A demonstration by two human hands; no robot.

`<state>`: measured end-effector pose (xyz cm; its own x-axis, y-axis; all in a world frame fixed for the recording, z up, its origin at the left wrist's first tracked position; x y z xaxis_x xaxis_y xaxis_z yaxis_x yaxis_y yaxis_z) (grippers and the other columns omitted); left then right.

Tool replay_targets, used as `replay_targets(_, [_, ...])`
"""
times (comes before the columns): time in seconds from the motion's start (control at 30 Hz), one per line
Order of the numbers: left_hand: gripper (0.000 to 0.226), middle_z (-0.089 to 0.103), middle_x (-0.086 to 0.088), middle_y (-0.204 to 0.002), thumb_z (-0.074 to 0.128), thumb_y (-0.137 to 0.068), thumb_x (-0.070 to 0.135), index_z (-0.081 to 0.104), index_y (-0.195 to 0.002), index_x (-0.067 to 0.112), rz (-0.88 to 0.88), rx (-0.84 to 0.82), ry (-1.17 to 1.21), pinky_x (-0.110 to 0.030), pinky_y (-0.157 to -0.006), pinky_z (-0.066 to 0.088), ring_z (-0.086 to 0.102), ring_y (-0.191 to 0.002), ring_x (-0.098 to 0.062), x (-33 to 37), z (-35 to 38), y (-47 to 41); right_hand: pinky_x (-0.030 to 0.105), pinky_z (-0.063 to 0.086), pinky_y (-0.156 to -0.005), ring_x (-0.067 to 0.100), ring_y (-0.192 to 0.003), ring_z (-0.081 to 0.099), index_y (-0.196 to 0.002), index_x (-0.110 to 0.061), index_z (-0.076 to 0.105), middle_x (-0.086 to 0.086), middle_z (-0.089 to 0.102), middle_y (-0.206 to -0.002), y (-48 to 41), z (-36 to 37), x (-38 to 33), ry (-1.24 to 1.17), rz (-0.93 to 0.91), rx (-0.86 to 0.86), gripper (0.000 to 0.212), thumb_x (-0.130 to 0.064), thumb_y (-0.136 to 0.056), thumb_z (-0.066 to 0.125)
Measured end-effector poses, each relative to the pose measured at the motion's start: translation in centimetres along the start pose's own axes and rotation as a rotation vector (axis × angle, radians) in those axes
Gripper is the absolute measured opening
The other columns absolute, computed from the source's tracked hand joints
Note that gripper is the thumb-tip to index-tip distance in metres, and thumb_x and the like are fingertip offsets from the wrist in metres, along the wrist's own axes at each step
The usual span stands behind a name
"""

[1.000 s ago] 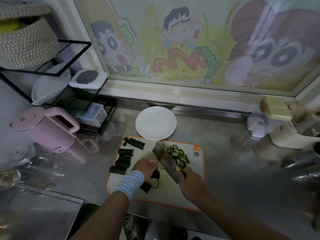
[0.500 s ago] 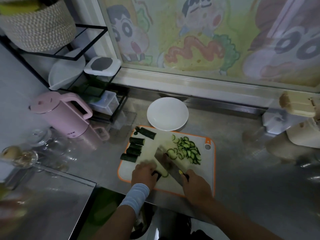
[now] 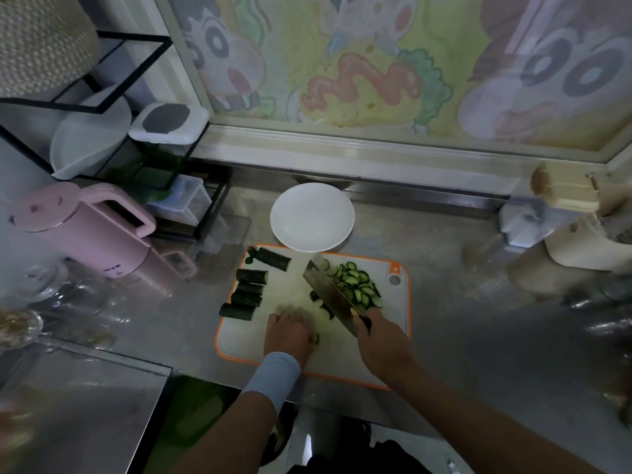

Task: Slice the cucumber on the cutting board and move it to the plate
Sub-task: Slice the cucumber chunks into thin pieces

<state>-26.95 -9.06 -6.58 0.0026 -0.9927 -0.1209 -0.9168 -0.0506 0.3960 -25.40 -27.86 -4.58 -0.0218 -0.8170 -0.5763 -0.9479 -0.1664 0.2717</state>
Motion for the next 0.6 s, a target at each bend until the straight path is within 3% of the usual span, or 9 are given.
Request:
replay_targets(0.2, [0.034,0.055,0.002,-0.12,0.037,-0.093,0.039,0.065,-0.11,0.029,0.021,0.037,0.089,-0.037,-0.092,0.028,0.048,-0.107,-0.021,-0.1,0.5,-0.3,0.031,0.034,-0.057,0.025,-0.076,0.058,-0.094,-0.021,0.048,-0.001,0.055,-0.077,-0.1,0.1,0.1,0.005,0.007,0.009,0.023,-0.042,-0.1,0.038])
replay_targets(0.4, [0.024,0.066,0.003,-0.11,0.051,-0.09,0.033,0.069,-0.106,0.038,-0.175,0.094,0.675,-0.021,-0.079,0.041,0.06,-0.095,-0.022,0.4,-2.2,-2.0,0.041,0.047,-0.057,0.024,-0.063,0.055,-0.085,-0.027,0.043,-0.002,0.054,-0.069,-1.7,-0.4,0.8,-0.055,0.01,0.069,0.023,-0.046,-0.097,0.04])
replay_targets(0.5, [0.023,0.067,0.005,-0.111,0.054,-0.089,0.031,0.07,-0.104,0.037,-0.148,0.019,0.766,-0.024,-0.086,0.047,0.061,-0.096,-0.023,0.5,-3.0,-3.4,0.042,0.048,-0.056,0.022,-0.061,0.054,-0.084,-0.028,0.043,-0.002,0.052,-0.066,-2.2,-1.0,0.9,-0.071,0.002,0.084,0.023,-0.047,-0.096,0.039])
replay_targets(0.6, [0.02,0.068,0.004,-0.107,0.055,-0.089,0.029,0.072,-0.097,0.037,-0.232,0.062,0.875,-0.025,-0.086,0.048,0.062,-0.093,-0.02,-0.5,-3.2,-3.3,0.042,0.048,-0.057,0.023,-0.062,0.055,-0.085,-0.028,0.044,-0.003,0.053,-0.066,-2.3,-1.3,0.6,-0.056,-0.027,0.09,0.022,-0.046,-0.097,0.039])
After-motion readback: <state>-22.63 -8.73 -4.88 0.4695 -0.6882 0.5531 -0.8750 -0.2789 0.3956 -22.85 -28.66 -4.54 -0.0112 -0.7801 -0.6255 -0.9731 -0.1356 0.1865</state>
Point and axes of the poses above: each hand's wrist, its own y-axis away from the middle knuckle, its own z-axis out of the palm, x = y × z, the point moved 1 cm from there along -y, towards the middle knuckle
